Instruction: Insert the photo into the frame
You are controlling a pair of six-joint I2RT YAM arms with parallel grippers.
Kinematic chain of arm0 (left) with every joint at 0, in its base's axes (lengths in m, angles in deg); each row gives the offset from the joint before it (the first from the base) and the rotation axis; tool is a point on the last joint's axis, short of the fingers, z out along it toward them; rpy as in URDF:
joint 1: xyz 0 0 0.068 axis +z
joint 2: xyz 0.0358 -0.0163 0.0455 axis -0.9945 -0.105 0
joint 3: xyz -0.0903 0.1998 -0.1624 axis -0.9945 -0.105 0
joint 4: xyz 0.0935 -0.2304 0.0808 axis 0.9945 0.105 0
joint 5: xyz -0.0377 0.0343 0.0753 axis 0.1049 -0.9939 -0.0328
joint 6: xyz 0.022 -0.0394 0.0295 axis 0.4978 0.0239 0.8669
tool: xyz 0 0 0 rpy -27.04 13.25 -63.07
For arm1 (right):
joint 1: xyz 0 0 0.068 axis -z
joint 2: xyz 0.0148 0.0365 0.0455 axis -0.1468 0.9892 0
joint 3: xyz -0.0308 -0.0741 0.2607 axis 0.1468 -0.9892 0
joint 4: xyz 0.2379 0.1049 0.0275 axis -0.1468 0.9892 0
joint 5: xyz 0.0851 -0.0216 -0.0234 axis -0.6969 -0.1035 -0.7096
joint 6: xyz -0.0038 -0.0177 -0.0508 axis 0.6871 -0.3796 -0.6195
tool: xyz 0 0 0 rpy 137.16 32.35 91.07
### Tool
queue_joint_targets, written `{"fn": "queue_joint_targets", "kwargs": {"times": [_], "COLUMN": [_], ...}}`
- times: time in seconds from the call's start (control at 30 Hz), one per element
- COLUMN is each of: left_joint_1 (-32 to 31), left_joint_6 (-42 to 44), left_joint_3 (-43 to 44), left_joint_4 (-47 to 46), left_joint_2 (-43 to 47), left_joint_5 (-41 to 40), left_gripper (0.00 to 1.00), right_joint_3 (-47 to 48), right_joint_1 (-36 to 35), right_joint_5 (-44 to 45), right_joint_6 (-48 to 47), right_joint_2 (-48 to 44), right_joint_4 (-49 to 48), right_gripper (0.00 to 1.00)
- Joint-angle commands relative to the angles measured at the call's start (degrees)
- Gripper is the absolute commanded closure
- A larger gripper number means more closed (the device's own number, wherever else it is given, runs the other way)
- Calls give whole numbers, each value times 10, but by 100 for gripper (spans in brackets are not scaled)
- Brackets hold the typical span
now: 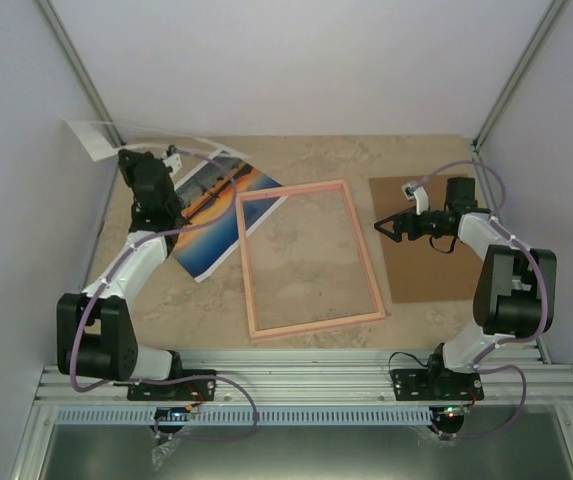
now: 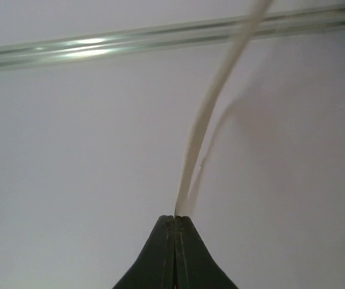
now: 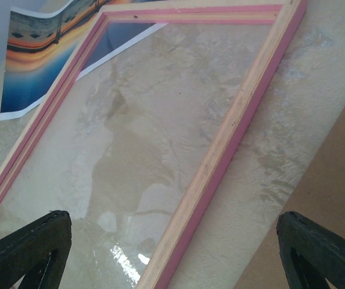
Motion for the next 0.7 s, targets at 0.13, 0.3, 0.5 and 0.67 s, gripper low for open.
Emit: {"fn": "queue_joint_targets", "kwargs": {"times": [0.13,0.3,0.5,0.67], "left_joint_1": [-7,-60,-135,-177], "left_joint_6": [-59,-319,-469,-560], "left_joint_3": [192,319,371,428], "left_joint_4": [171,480,620,690], "left_joint_2": [-8,-20,-19,-44], "left_joint_5": [8,57,135,176], "left_gripper": [100,100,100,100], "right_joint_3": [22,102,264,378], "right_joint_1": [4,4,4,-22], "right_joint_5": [-59,-65,-20,17], "right_joint_6": [-26,-91,-201,-217], "right_joint_2": [-26,-45,-86,-121], "right_joint_4": [10,64,171,215], "right_gripper": [7,7,6,4]}}
